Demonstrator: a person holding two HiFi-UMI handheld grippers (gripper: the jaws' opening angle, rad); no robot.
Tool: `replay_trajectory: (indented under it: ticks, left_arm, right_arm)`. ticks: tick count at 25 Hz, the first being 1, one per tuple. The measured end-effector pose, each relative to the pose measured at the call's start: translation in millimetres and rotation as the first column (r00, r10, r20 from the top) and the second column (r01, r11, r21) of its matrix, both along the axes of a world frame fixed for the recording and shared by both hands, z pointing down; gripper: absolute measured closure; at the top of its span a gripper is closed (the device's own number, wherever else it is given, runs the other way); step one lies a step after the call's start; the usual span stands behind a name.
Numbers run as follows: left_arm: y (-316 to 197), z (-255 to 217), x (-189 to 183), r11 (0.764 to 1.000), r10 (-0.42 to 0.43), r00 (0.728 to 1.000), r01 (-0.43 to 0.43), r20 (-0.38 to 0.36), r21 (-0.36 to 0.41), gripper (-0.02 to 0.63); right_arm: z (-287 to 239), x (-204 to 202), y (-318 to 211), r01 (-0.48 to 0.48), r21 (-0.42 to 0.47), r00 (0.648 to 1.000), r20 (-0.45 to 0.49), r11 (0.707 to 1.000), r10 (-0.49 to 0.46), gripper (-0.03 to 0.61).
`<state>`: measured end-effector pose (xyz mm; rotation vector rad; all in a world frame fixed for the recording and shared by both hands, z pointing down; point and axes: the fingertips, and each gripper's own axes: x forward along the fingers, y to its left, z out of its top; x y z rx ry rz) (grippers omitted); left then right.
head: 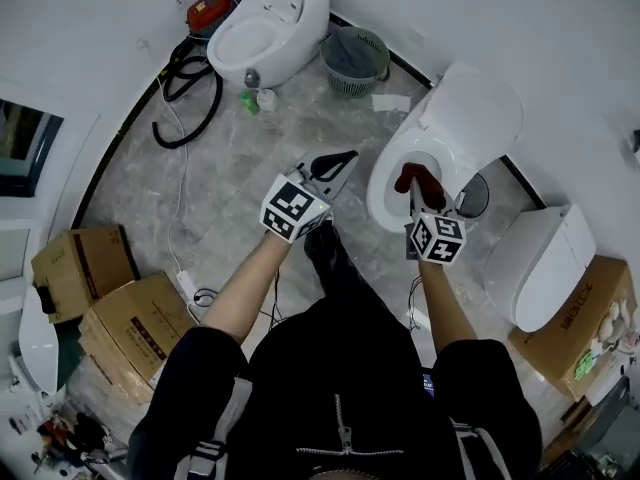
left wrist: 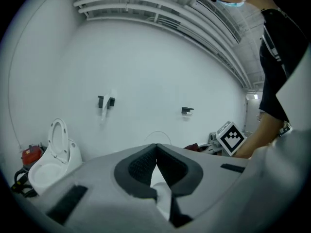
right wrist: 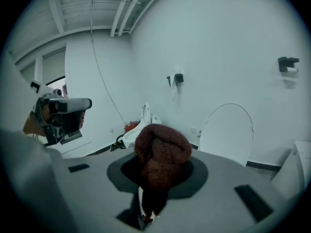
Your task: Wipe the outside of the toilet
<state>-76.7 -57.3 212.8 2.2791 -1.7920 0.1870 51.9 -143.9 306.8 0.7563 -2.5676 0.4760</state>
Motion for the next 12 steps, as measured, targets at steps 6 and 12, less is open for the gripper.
replay_trajectory:
  ticks: [6,12]
  left_arm:
    - [-52,-10,-68,0.985,0.169,0.985,-0.168,0.026,-0.036,0.610]
    - [-94,-8,-134,0.966,0.256,0.967,-0.256,-0.002,-0.034,0.610]
  right_arm:
    - [12,-58,-40,-0.126,-0.041,0.991,-0.040,0.991,0.124,0.491]
    - [0,-125,-55,-0.188,-0.025,0.981,-0.051,0.982,0.186,0.491]
